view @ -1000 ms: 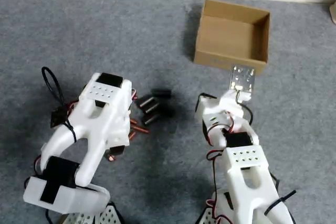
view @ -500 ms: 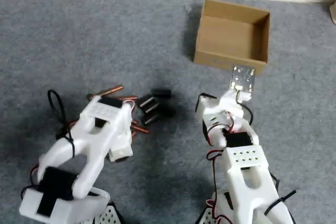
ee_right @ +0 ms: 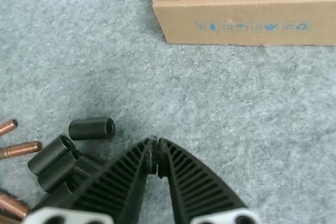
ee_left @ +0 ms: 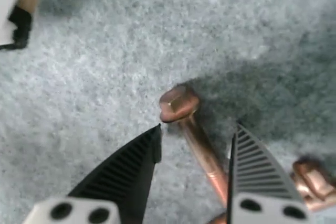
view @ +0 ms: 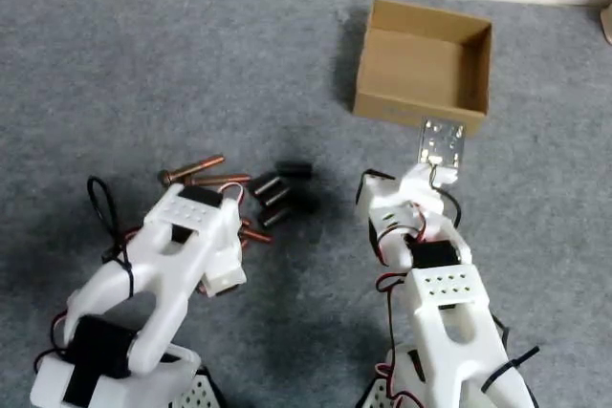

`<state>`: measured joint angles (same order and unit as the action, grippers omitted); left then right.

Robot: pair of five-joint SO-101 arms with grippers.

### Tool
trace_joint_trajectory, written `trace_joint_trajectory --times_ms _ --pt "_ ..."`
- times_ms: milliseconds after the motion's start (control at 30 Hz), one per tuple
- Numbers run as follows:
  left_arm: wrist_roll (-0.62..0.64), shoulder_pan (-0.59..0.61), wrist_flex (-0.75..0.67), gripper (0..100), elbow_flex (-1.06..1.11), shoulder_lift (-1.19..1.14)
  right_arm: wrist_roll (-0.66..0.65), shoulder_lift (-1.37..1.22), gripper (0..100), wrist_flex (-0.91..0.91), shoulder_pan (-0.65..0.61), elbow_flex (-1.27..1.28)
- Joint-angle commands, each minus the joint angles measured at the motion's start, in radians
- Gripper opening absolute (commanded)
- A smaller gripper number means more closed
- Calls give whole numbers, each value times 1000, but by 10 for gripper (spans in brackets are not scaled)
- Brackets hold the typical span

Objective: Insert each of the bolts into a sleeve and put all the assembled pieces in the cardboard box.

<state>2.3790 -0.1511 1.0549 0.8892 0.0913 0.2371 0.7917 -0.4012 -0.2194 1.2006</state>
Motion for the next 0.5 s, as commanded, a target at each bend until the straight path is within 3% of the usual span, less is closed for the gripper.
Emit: trace_joint_trajectory --times_ms 0,200,400,467 --pt "5 10 -166 213 30 -1 9 12 4 21 -8 -8" --pt "2 8 -288 210 110 -1 9 12 4 21 -8 -8" --pt "5 16 -275 1 122 8 9 12 4 21 -8 -8" --pt "-2 8 -242 24 120 8 9 12 4 21 -8 -8"
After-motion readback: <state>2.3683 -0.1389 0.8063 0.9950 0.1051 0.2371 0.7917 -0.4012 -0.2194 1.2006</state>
